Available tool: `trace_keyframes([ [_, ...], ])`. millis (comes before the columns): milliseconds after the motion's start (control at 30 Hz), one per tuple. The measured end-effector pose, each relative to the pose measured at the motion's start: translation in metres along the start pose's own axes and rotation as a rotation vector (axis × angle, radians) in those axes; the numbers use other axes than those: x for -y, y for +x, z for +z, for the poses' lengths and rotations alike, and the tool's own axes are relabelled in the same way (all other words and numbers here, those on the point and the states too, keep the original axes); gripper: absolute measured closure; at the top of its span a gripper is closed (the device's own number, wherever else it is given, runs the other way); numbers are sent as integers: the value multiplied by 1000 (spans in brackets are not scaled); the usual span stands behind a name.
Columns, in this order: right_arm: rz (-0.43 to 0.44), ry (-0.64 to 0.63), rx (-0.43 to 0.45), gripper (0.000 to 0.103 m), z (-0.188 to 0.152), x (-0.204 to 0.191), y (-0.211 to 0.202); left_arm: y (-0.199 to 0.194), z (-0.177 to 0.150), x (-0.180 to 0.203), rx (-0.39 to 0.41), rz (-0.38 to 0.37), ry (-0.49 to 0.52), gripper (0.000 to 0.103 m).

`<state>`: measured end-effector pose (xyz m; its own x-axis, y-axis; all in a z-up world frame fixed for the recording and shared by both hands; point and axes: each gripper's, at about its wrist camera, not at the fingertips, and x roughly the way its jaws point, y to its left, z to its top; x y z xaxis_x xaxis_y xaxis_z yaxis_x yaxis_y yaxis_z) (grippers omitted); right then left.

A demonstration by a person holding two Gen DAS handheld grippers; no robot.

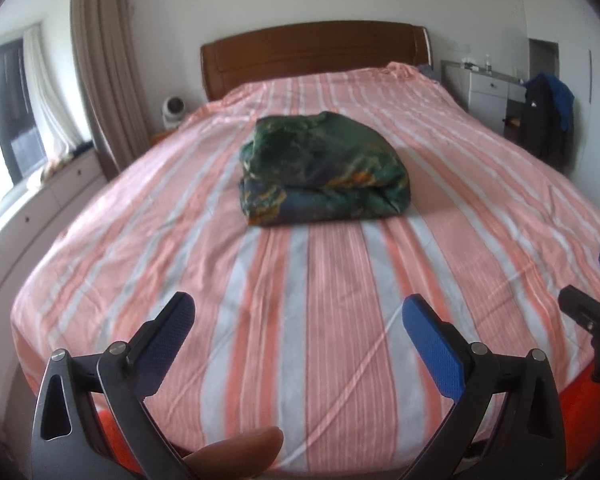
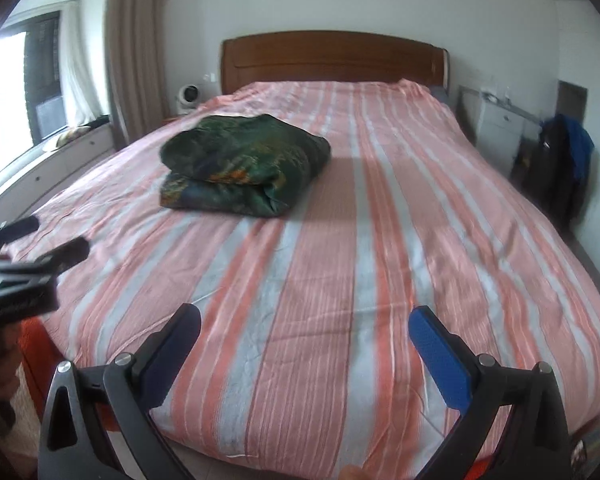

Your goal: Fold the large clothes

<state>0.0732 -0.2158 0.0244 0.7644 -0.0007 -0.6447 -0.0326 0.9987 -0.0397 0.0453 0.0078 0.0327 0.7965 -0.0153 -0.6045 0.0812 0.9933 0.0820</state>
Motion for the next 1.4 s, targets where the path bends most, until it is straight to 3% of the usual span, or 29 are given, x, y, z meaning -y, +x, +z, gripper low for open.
trace_keyframes([
  [333,-90,-13,-87,1,-4,-4,13,1,-3,-3,-26,-13,-22,0],
  [533,-110,-23,-93,1,-3,-4,11,3,-5,4,-61,-14,-7,0],
  [833,-36,-13,-105,1,3,-13,-4,-6,2,6,-119,3,1,0],
  [1100,15,-47,-56,1,23,-33,-30,-26,11,5,-105,26,10,0],
  [1400,18,-40,-112,1,14,-33,-18,-27,9,-3,-113,49,-4,0],
])
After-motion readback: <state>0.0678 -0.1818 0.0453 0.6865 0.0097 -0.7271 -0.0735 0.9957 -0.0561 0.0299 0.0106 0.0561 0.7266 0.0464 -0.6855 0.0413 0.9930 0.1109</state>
